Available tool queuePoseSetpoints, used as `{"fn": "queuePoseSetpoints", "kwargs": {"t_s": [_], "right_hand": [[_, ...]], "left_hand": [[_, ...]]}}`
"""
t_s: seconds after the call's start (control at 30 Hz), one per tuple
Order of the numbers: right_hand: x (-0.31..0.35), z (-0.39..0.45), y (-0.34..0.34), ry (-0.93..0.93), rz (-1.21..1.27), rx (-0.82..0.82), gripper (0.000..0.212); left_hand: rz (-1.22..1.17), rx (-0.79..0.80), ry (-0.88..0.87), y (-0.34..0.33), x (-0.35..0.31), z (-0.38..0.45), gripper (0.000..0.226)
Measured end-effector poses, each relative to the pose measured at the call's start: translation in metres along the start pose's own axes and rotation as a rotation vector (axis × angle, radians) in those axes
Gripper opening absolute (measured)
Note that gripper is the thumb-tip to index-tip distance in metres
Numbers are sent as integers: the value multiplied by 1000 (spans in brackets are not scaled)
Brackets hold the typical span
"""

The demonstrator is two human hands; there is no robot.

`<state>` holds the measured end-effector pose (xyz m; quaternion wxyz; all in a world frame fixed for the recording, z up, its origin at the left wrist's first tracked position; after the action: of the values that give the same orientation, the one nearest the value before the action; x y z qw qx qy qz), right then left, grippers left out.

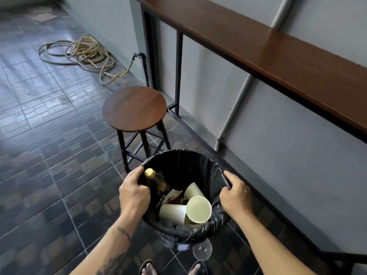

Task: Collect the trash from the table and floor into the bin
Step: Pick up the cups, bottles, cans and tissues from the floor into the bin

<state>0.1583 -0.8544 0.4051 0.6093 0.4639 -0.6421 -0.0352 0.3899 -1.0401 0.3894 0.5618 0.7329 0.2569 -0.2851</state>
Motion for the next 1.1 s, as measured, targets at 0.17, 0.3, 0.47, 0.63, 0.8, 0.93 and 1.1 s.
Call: {"fn": "queuePoseSetpoints", "kwargs": {"t_s": [0.17, 0.3, 0.47, 0.63, 0.8, 0.93, 1.1], "right_hand": [[-73, 26, -124, -80, 15, 109, 66], [-122, 43, -227, -186, 72, 196, 70], [-172, 57, -330, -221, 115, 287, 66], [-216, 76, -399, -193, 87, 322, 69], [-233, 92, -439, -133, 52, 361, 73], [-234, 106, -459, -65, -6, 396, 74], [-231, 104, -486, 4, -55, 454, 76]], "left_hand": [[69, -102, 28, -56, 126, 38, 70], [172, -131, 8, -96, 219, 76, 68], [220, -159, 2, -134, 316, 117, 65], [241, -177, 42, -170, 389, 141, 63], [263, -151, 39, -188, 425, 155, 60], [282, -117, 30, -194, 440, 164, 60], [347, -98, 48, -196, 460, 165, 59]]}}
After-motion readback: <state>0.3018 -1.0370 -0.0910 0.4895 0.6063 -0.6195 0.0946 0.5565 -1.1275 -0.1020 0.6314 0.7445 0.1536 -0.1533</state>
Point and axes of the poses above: each hand's wrist, its own z-axis towards the middle knuckle, its own y-axis out of the back of the hand, x = y × z, the point moved 5 cm from there along z, towards the middle knuckle, and after that the axes turned 10 degrees about z, right-handed, at the moved point
